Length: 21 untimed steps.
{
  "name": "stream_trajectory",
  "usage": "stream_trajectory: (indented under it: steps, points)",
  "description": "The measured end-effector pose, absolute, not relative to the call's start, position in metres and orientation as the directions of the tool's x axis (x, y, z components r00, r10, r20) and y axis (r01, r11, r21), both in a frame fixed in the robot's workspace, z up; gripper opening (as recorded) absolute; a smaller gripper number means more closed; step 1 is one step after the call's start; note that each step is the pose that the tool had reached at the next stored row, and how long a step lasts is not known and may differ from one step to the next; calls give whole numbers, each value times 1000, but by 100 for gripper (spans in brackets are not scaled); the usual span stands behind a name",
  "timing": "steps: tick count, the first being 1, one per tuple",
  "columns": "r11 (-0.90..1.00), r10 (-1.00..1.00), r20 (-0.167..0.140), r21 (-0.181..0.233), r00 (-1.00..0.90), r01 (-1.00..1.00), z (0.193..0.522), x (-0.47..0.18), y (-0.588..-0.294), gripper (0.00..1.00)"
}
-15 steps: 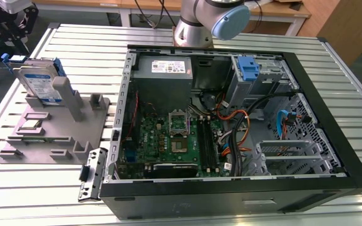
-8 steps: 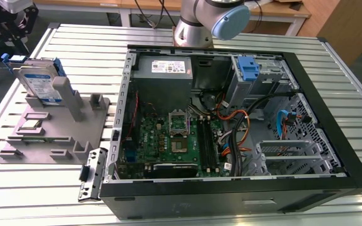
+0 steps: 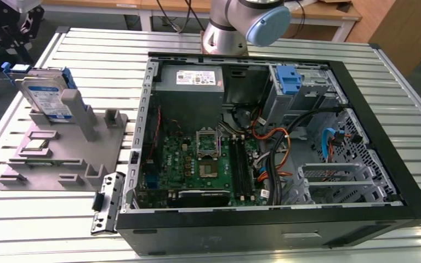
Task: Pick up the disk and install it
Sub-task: 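Pick up the disk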
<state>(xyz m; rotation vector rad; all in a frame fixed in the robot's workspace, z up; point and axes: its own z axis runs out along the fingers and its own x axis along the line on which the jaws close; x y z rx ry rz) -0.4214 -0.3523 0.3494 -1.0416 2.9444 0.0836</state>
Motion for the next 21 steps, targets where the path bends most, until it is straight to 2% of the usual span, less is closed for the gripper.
stream_trajectory:
  steps: [21]
  points:
    - [559,-827,-36,46,-560,-828,349,-421,-352,11]
